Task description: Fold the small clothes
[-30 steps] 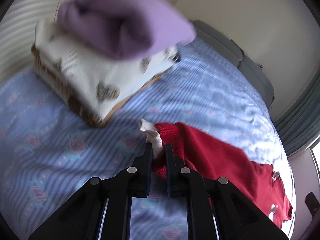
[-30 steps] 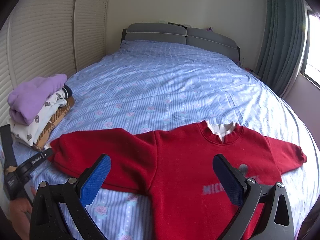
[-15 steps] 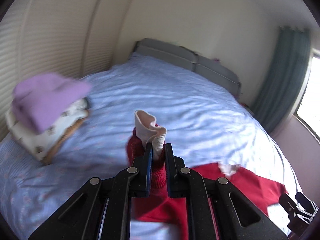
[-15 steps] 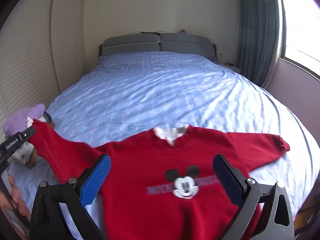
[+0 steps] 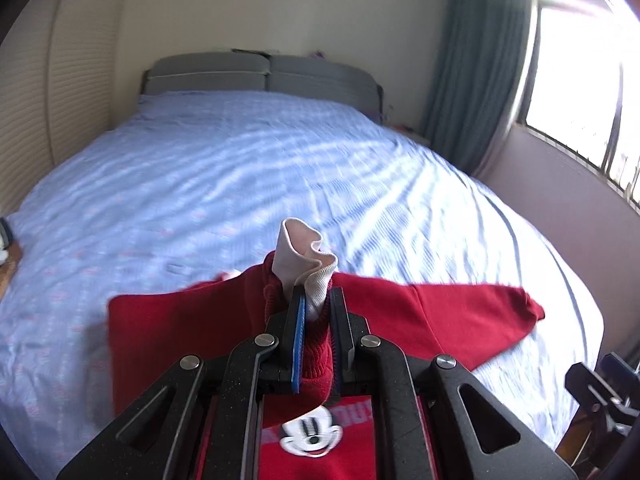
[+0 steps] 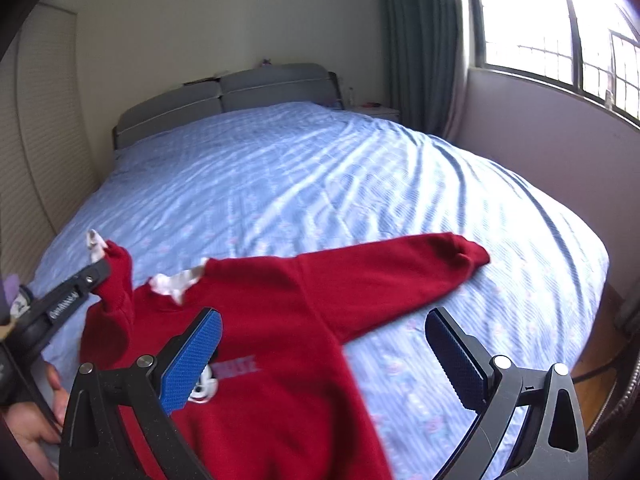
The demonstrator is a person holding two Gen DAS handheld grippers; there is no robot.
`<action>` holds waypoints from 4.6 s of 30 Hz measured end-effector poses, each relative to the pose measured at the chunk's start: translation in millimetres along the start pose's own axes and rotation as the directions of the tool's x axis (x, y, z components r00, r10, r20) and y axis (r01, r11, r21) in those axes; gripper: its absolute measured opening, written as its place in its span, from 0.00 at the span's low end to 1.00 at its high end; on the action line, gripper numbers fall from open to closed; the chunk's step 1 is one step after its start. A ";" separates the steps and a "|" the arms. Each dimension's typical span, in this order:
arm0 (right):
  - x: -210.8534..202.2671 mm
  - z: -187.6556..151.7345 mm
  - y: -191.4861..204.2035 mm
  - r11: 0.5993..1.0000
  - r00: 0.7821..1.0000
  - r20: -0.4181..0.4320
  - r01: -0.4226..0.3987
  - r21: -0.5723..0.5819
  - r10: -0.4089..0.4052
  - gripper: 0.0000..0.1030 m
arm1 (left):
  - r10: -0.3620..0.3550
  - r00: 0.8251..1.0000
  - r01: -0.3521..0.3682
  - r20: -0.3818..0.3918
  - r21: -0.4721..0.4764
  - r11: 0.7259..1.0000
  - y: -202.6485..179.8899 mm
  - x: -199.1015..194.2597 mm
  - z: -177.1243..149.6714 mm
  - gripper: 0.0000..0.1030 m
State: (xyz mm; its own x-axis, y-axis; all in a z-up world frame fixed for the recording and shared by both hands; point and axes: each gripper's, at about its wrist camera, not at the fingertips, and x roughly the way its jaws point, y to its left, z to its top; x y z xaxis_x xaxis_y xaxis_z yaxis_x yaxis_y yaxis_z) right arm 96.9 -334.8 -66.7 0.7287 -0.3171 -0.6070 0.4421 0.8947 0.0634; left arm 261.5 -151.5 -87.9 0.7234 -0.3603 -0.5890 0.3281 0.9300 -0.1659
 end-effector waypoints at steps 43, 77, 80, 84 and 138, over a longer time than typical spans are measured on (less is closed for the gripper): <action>137.9 -17.0 75.6 0.975 0.980 -0.149 -0.153 -0.160 0.129 0.49 | 0.274 0.946 -0.283 -0.172 -0.029 0.959 111.1 31.8 -98.6 0.60; 181.2 -40.4 58.6 0.964 0.922 -0.340 -0.239 -0.117 0.187 0.16 | 0.269 0.948 -0.280 -0.173 -0.048 0.959 111.2 30.9 -102.2 0.60; 172.3 -35.4 51.8 0.967 0.926 -0.322 -0.239 -0.087 0.200 0.16 | 0.263 0.949 -0.277 -0.173 -0.061 0.959 112.0 27.6 -101.0 0.60; 161.6 -19.9 57.1 0.960 0.940 -0.252 -0.261 -0.100 0.230 0.17 | 0.246 0.956 -0.262 -0.159 -0.084 0.962 110.9 23.4 -94.9 0.60; 113.3 -1.7 -62.5 0.991 0.987 -0.095 -0.130 0.012 0.130 0.71 | 0.077 0.989 -0.060 -0.129 0.127 0.990 -32.3 36.2 -45.8 0.81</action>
State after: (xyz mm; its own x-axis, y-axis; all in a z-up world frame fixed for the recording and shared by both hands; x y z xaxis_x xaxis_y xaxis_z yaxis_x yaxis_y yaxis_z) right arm 151.0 -426.1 -140.8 0.7272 -0.1666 -0.6659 0.3499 0.9246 0.1508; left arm 249.2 -191.3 -140.1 0.6618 -0.2752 -0.6973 0.3581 0.9332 -0.0284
